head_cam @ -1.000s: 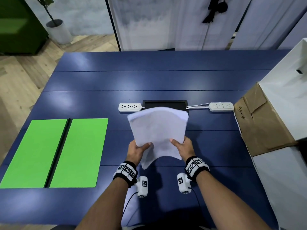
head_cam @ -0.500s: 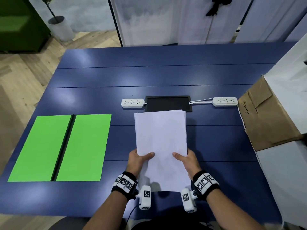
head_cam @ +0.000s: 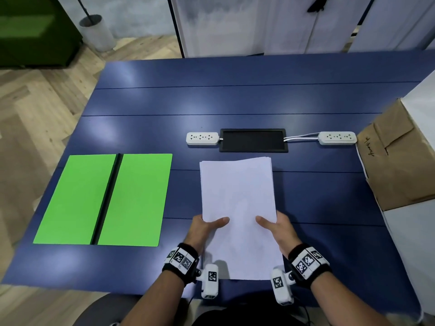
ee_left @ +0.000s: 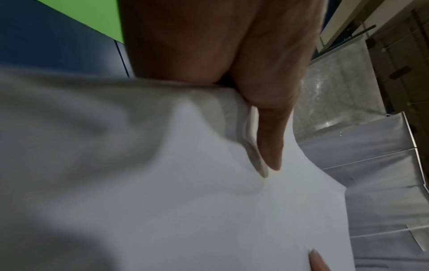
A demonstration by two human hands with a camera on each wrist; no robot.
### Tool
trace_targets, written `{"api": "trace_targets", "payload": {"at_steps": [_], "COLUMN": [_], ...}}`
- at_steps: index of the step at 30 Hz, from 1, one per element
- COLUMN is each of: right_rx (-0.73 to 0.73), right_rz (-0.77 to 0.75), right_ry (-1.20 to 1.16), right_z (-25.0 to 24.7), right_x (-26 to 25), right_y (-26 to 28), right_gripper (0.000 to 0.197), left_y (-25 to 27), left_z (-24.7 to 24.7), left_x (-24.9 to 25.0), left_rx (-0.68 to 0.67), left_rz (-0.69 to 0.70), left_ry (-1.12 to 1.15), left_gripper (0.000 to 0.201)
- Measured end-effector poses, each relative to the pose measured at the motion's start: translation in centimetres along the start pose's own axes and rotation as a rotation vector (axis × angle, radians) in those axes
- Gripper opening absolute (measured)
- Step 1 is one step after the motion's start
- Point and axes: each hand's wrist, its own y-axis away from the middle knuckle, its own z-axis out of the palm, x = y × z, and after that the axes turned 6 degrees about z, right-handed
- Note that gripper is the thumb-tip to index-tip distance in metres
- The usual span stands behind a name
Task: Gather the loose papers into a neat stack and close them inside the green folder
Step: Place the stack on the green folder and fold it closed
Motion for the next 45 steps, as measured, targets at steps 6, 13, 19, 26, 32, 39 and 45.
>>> {"api": "trace_targets", "payload": {"at_steps": [6,13,19,26,32,39,45], "right_rx": [0.072,0.192,0.255,0.299,0.255,0.231,0.251], "right_rz": [-0.037,-0.074,-0.091,-0.154,-0.181,-0.211,-0.194], "right_ry": [0.068,0.164,0.116,0.281,0.338,0.394,0.426], "right_z": [0.3,-2.6,-5.4,-7.3,-8.2,-9.8,-12.0], "right_x": [0.2,-0.3,-0.7,-3.6,-5.3,-6.5,-6.8], "right_y": [-0.5,-0.8,0.0,1.4,2.0,2.8,3.6], "right_gripper": [0.032,0.027,0.069,0.021,0.019,0.024,0.023], "left_y": [-1.4,-4.3,-3.4,-2.6,-2.0,-3.3,-2.2], "left_z": [-4.5,-20.0,-21.8,-12.2,-2.7,-3.1,-10.5], "left_x": [0.0,-1.7,-3.8,-6.7,-8.8,-7.2,-6.6], "left_rx": [0.043,0.472,0.201,0.017,-0.229,0.040,0.218], "left_rz": [-0.032,-0.101,-0.255,-0.109,0.051,0.301,-0.250], "left_ry": [-0.081,-1.299,-1.576,-1.630,-1.617,-1.213,-1.432], "left_gripper": [0.041,0.061,0.070,0.073,0.065,0.067,0.089]}}
